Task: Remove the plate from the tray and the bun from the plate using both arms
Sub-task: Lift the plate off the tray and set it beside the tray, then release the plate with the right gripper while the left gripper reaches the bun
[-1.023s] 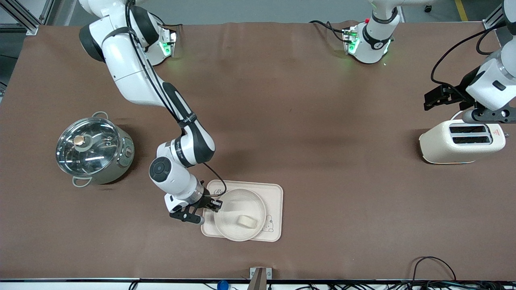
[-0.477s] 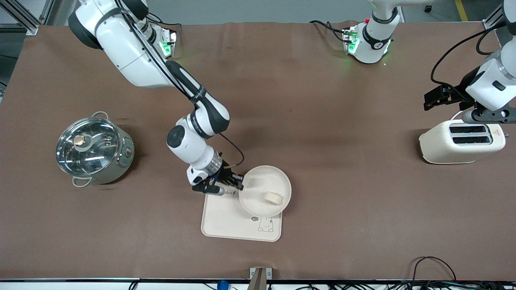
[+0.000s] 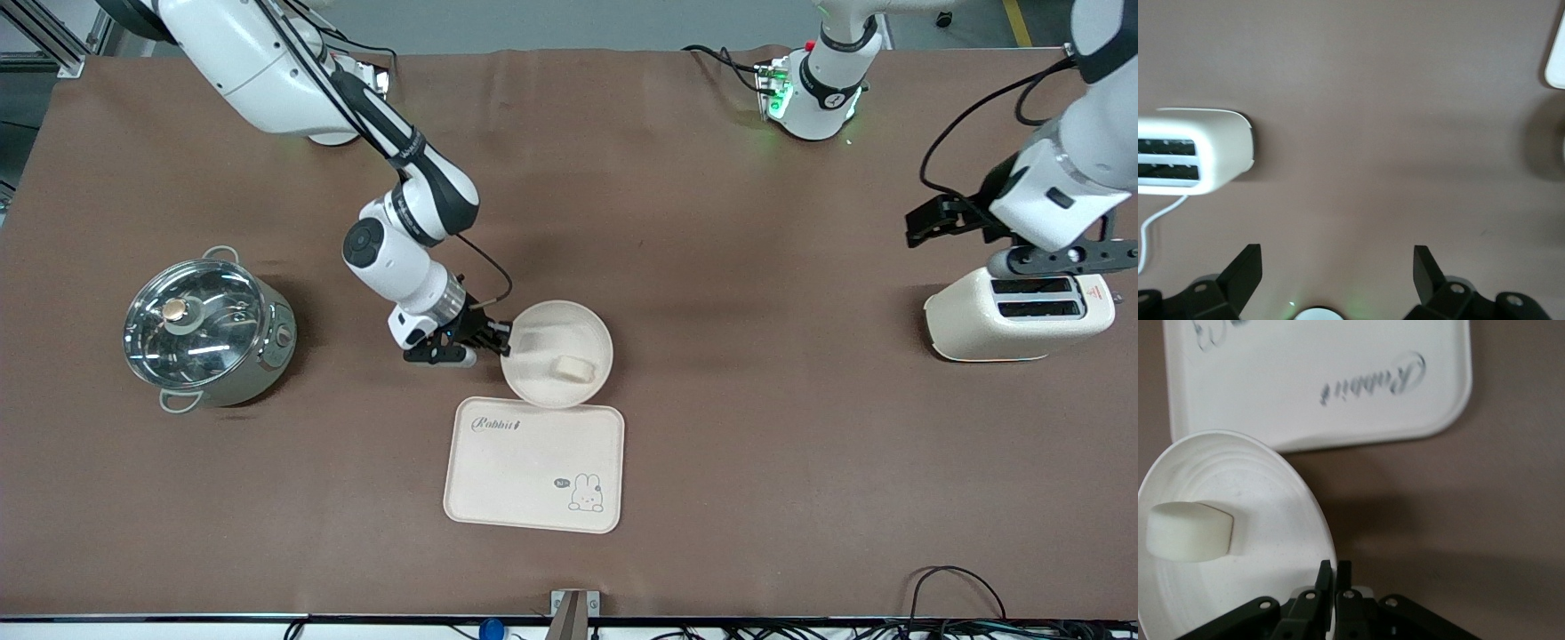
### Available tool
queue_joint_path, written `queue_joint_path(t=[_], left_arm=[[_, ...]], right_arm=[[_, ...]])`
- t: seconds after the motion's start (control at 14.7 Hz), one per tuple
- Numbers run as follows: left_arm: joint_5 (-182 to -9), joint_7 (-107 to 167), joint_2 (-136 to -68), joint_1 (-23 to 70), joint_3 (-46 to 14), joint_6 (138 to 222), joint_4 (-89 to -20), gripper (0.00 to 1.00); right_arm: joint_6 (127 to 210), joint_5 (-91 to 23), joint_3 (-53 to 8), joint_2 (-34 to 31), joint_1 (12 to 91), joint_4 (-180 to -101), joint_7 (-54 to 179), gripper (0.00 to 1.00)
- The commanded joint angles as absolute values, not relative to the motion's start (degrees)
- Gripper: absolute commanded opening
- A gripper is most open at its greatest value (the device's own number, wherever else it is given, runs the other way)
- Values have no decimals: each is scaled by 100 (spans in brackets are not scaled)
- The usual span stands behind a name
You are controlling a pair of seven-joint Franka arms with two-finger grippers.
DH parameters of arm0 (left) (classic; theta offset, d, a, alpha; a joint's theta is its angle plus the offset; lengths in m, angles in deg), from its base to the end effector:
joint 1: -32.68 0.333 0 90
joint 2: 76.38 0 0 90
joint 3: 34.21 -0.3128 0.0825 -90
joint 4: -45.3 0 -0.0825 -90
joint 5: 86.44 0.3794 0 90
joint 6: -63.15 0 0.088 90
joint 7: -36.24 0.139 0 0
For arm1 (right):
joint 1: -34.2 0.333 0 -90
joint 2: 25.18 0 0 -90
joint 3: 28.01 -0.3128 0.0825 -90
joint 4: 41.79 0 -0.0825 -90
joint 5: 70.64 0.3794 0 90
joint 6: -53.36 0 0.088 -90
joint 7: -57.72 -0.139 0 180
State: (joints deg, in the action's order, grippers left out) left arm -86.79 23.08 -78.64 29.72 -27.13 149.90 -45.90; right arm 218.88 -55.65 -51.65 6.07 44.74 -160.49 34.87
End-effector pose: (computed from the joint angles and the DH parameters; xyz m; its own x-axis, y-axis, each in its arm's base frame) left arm 0.5412 -0.0956 0.5536 0.9917 0.0548 -0.1160 0.0533 -0.9985 -0.0159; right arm 0.5224 0.3362 0.1835 0.9855 -0.1496 0.0805 -0.1058 -0.9111 -0.3984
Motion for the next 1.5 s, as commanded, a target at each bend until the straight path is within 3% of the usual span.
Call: queue_joint_path(t=[0.0, 0.27, 0.55, 0.61, 0.82, 0.95, 1.23, 1.43], left_arm=[[-8881, 1990, -7980, 2960, -2491, 15042, -4672, 100], [-9092, 641, -8454, 2943, -1815, 15954, -5007, 100], [-8961, -1302, -9323, 2585, -1259, 17061, -4972, 100], [-8838, -1907, -9578, 2313, -1259, 17403, -4919, 100], [-8399, -3613, -10465, 1652, -1251, 18073, -4560, 100], [-8354, -4493, -11054, 1371, -1259, 18293, -4139, 100], [-8345, -5726, -11794, 904, -1321, 19451, -3846, 94], [-8354, -6026, -12163, 659, -1487, 20094, -3846, 88]], right_arm=[[22079, -5464, -5288, 347, 4369, -16571, 3663, 0], [22150, -5473, -5288, 400, 4361, -16580, 3671, 4], [22106, -5473, -5288, 400, 4369, -16589, 3593, 92], [22106, -5465, -5288, 392, 4369, -16580, 3584, 100], [21984, -5464, -5288, 348, 4326, -16353, 3557, 100], [21424, -5473, -5227, 147, 4247, -16054, 3575, 100], [18484, -5631, -5008, -810, 3518, -15142, 3837, 100], [17538, -6192, -4350, -1242, 3455, -14709, 3900, 100]])
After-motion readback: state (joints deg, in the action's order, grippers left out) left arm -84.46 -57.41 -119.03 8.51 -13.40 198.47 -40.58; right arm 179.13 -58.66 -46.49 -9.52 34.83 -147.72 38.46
